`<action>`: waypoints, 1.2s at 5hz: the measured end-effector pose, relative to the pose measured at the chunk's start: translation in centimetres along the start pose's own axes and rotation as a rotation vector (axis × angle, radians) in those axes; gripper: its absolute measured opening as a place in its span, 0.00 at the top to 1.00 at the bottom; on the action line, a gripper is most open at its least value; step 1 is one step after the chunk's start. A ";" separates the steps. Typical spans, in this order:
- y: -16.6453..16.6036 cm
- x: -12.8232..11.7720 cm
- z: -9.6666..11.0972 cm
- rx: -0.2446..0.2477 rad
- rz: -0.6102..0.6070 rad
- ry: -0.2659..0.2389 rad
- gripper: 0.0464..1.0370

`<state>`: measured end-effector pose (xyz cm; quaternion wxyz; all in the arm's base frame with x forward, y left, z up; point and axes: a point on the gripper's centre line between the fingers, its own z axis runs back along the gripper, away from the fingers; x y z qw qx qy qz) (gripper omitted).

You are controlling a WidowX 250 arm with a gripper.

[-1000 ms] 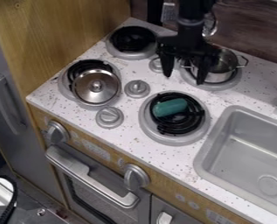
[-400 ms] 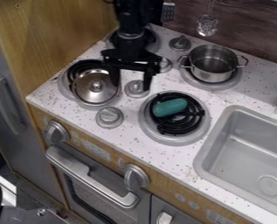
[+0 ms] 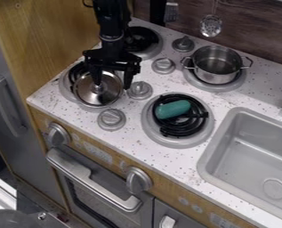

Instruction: Move the silver cover to the left upper burner

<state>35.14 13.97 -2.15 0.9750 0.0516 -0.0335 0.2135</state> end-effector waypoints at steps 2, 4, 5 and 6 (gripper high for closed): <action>1.7 1.3 -2.2 0.022 -0.002 0.040 0.04; 2.4 0.5 -2.7 0.013 0.020 0.056 0.21; 2.4 0.3 -2.7 -0.001 0.031 0.061 0.46; 1.9 0.5 -2.4 -0.012 -0.010 0.074 0.73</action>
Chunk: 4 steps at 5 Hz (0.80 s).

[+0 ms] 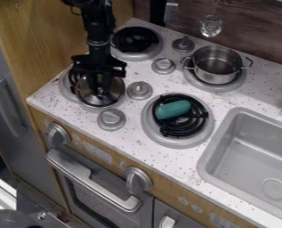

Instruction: Move the silver cover to the left upper burner

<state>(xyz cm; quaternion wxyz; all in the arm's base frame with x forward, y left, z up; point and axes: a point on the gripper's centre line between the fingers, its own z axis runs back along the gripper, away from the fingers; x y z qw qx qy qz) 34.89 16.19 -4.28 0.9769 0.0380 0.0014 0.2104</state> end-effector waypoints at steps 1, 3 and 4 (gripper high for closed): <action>-0.7 1.0 0.2 -0.007 -0.033 -0.020 0.77; -4.7 7.8 1.2 -0.040 -0.104 -0.207 0.77; -6.0 10.5 1.5 -0.034 -0.128 -0.263 0.77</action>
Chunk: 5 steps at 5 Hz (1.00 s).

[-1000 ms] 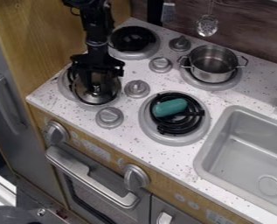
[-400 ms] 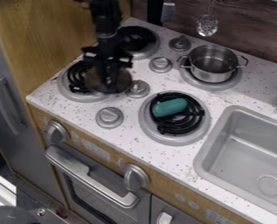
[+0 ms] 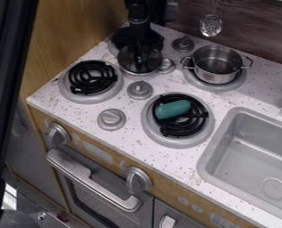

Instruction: Move the silver cover to the left upper burner

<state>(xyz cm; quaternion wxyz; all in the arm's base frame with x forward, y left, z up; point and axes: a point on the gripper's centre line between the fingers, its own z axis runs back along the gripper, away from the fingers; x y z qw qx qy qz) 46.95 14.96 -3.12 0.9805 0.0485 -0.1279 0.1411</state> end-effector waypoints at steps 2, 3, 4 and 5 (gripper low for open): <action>1.2 1.2 -0.5 0.032 0.059 -0.039 0.77; 2.4 1.7 -0.6 0.036 0.098 -0.064 0.77; 2.8 1.9 -1.6 0.029 0.114 -0.053 0.72; 2.5 1.7 -1.9 0.015 0.111 -0.060 0.42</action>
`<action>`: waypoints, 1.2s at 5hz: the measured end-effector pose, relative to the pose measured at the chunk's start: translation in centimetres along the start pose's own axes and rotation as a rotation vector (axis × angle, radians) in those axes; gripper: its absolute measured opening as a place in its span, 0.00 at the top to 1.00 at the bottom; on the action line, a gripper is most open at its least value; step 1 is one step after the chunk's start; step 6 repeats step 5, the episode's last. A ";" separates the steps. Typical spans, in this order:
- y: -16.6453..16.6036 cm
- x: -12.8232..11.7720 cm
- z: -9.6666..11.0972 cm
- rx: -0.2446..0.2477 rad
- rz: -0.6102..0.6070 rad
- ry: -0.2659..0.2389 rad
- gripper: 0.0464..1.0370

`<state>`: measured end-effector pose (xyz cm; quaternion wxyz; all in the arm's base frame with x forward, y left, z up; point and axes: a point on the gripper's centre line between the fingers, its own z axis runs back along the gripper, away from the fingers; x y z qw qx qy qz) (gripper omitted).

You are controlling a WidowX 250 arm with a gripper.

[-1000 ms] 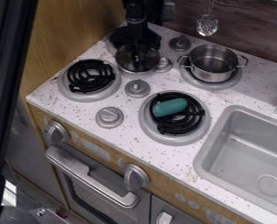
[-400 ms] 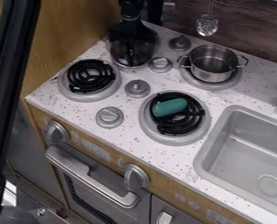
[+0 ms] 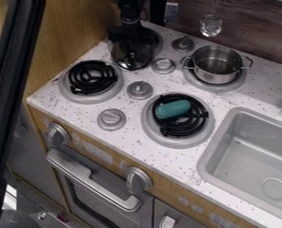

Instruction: Move the silver cover to the left upper burner

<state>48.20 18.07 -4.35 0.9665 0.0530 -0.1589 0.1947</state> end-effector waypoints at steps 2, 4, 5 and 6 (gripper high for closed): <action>-1.5 -2.1 3.9 -0.019 -0.049 0.025 0.03; -5.8 -8.5 9.1 -0.117 -0.117 0.141 0.04; -6.3 -11.8 10.7 -0.094 -0.144 0.207 0.04; -6.3 -11.8 10.7 -0.094 -0.144 0.207 0.04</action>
